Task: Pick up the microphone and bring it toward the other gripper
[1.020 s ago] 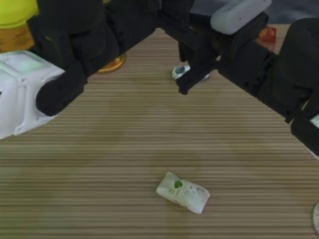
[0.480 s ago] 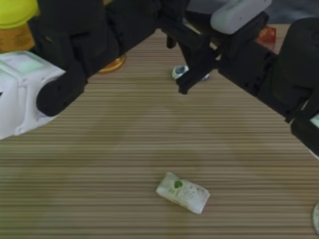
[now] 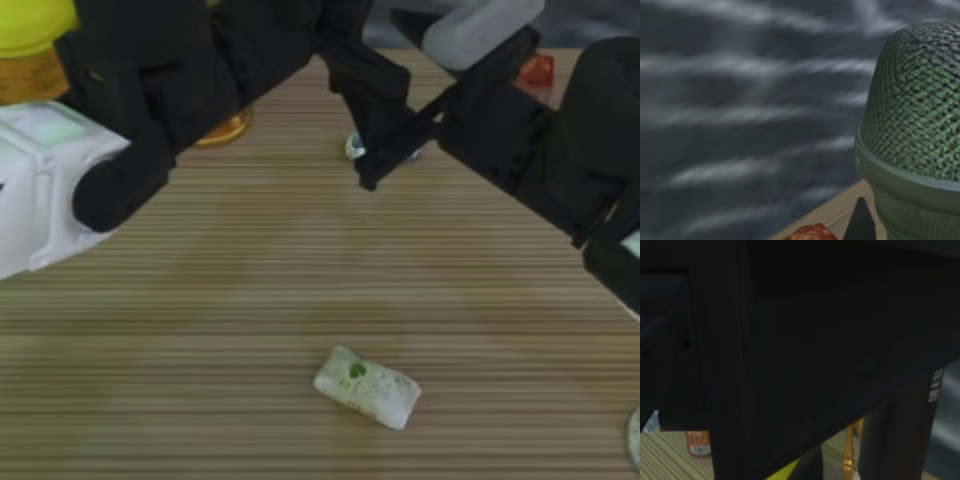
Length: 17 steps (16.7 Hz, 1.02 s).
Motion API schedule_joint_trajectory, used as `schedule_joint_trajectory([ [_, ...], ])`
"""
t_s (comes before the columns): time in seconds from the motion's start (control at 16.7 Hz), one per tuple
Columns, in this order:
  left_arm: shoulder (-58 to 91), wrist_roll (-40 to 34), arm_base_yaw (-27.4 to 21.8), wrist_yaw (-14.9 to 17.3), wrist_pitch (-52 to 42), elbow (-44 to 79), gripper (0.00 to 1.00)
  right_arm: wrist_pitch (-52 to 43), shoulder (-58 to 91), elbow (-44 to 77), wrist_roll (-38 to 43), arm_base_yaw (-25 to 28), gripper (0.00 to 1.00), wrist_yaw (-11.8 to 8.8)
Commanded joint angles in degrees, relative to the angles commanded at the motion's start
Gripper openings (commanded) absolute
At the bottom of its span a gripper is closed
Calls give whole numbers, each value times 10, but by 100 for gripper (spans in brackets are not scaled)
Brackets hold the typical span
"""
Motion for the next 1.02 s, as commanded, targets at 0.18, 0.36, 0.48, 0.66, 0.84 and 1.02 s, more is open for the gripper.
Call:
schedule_joint_trajectory([
  [0.18, 0, 0, 0, 0, 0, 0, 0, 0, 0, 0, 0, 0, 100, 0],
  [0.36, -5, 4, 1, -6, -1, 6, 0, 0, 6, -6, -2, -3, 100, 2],
  [0.48, -8, 4, 6, 0, -1, 3, 0, -3, -4, -15, -2, -4, 100, 0],
  [0.66, -27, 4, 36, 25, -5, -13, 0, -13, -59, -60, -2, -11, 100, -9],
  [0.84, -51, 4, 75, 58, -8, -33, 0, -25, -130, -115, -1, -19, 100, -20],
  [1.02, -62, 4, 93, 74, -10, -43, 0, -29, -159, -142, -2, -23, 100, -26],
])
